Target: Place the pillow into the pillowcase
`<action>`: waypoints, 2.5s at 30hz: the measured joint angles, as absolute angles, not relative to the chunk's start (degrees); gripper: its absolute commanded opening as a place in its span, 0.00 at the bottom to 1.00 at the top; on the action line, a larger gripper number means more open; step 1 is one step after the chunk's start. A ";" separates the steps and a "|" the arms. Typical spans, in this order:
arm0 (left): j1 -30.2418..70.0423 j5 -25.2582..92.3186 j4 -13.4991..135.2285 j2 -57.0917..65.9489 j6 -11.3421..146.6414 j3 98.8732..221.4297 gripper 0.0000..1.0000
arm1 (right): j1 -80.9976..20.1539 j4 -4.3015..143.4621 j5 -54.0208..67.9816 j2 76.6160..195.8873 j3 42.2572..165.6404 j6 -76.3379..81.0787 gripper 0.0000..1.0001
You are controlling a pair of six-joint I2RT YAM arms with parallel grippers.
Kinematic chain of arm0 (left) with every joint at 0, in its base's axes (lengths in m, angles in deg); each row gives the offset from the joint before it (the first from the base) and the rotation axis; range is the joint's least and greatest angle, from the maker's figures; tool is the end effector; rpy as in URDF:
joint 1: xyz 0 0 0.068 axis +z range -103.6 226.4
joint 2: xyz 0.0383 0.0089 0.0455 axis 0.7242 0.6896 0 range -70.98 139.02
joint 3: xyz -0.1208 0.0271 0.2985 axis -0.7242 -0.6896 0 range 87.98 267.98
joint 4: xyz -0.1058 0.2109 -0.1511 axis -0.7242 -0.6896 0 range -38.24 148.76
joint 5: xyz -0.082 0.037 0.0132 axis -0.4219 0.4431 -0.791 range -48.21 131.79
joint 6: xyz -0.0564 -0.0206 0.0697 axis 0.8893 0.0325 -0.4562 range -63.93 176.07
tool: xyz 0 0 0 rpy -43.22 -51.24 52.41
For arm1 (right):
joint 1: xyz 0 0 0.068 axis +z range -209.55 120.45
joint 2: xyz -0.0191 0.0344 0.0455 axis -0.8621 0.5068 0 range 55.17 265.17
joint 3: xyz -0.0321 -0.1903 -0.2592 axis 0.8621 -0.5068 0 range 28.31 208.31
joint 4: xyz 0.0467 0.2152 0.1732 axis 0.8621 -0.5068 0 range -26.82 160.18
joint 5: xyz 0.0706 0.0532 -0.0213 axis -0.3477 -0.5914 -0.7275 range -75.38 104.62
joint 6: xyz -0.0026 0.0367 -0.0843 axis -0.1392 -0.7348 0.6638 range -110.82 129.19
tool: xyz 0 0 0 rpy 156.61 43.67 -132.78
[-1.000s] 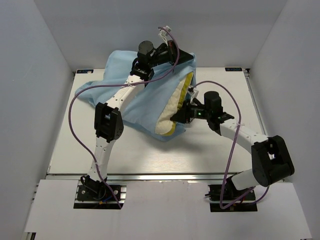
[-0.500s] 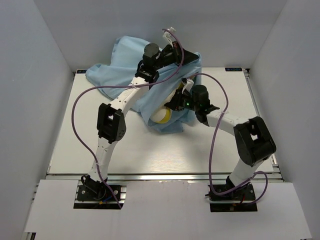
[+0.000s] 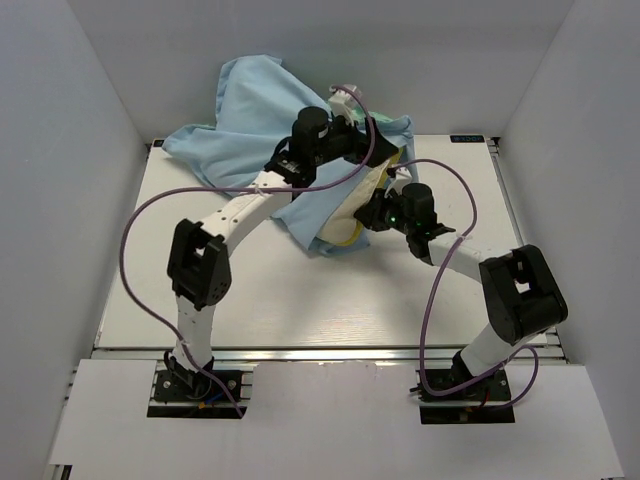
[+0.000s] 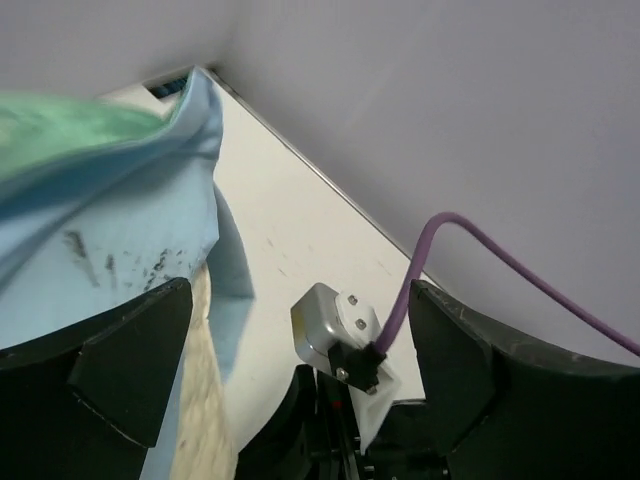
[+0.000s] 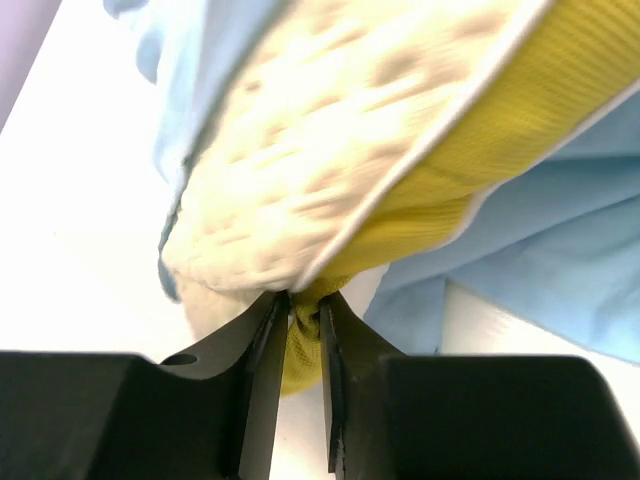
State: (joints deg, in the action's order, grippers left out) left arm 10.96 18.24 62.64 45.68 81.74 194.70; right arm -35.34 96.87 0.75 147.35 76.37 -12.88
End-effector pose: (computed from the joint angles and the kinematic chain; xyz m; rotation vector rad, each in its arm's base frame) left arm 0.4549 -0.3642 0.3933 0.4817 1.7359 -1.1275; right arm 0.3667 0.1866 0.2415 -0.2089 1.9300 0.7742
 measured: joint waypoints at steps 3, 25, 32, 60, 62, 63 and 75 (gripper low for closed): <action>11.09 23.46 59.23 39.89 76.30 194.63 0.98 | -35.67 97.33 0.51 147.35 76.37 -12.86 0.24; -10.29 70.11 49.68 10.47 64.69 141.78 0.98 | -38.07 95.39 -6.02 149.43 81.15 -14.43 0.23; -11.18 83.92 52.59 13.20 66.66 140.84 0.96 | -38.07 95.08 -7.22 150.28 81.15 -14.74 0.23; -10.79 79.42 47.97 16.57 68.01 150.79 0.00 | -38.12 92.92 -11.46 152.73 85.98 -17.34 0.23; -10.81 74.96 45.79 15.59 67.84 155.09 0.00 | -38.10 92.85 -12.30 153.73 87.71 -18.30 0.23; -10.85 72.80 45.05 15.30 67.86 156.80 0.00 | -38.05 92.85 -12.67 154.11 88.61 -18.98 0.23; -10.88 53.52 42.62 14.25 73.63 155.99 0.00 | -30.56 91.02 -12.71 154.81 91.51 -21.45 0.26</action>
State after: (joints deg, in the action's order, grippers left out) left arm -10.88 53.52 42.62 14.25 73.63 155.99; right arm -30.56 91.02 -12.71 154.81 91.51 -21.45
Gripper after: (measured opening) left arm 0.027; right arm 0.245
